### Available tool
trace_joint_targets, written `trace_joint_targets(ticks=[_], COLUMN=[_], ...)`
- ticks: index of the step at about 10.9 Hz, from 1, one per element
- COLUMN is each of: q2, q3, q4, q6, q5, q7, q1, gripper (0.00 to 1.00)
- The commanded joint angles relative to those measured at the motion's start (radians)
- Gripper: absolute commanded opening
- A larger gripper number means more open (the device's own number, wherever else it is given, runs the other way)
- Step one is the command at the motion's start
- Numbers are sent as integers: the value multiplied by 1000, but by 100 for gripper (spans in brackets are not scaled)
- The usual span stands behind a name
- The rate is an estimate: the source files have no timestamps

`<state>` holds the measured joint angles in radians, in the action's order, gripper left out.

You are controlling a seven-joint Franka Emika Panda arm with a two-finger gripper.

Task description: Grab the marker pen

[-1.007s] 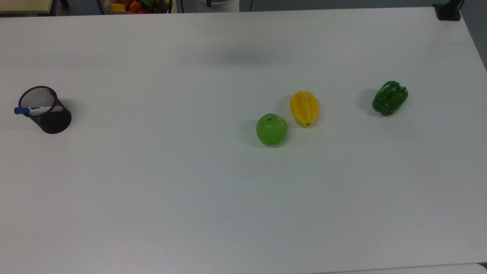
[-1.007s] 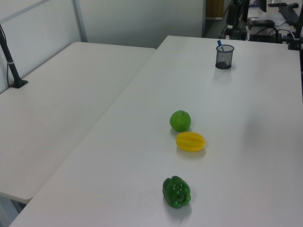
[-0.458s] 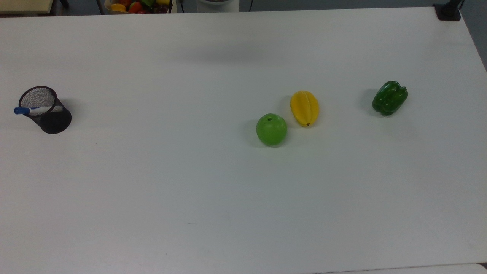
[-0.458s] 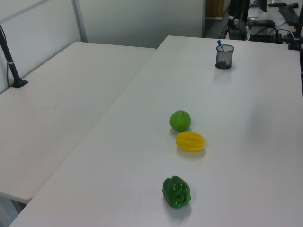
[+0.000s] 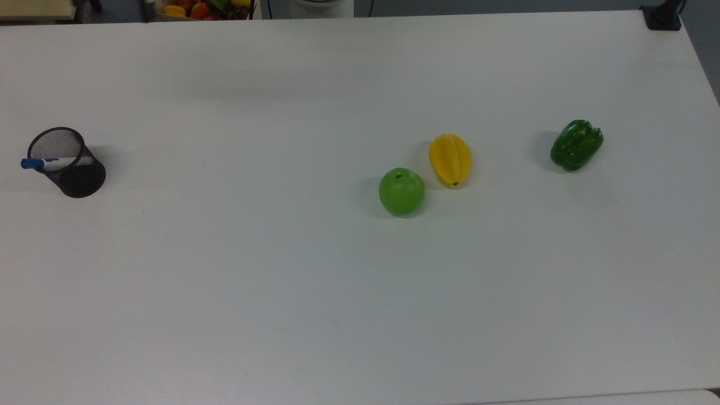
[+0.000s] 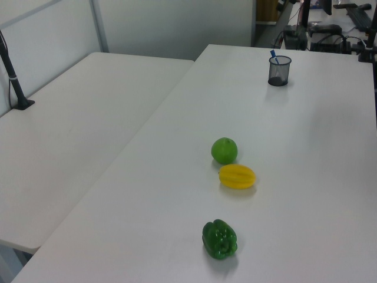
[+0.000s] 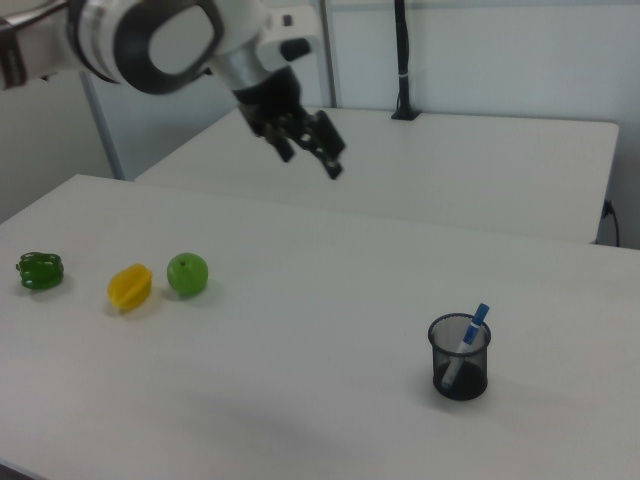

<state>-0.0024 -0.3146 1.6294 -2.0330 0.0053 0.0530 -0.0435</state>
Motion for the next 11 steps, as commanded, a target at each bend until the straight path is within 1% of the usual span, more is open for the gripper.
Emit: trace_joint_targets(ticks=[1, 2, 4, 6, 8, 11], q2=[93, 126, 195, 254, 326, 390], q3=[-113, -135, -152, -156, -156, -155], q4=[23, 29, 59, 78, 96, 135], q6=[-192, -257, -404, -514, -652, -775], q5=[-11, -11, -14, -14, -11, -7], q7=[-4, -27, -103, -177, -214, -220], q1=[-18, -12, 17, 39, 62, 79], gripper=[100, 100, 100, 100, 100, 100])
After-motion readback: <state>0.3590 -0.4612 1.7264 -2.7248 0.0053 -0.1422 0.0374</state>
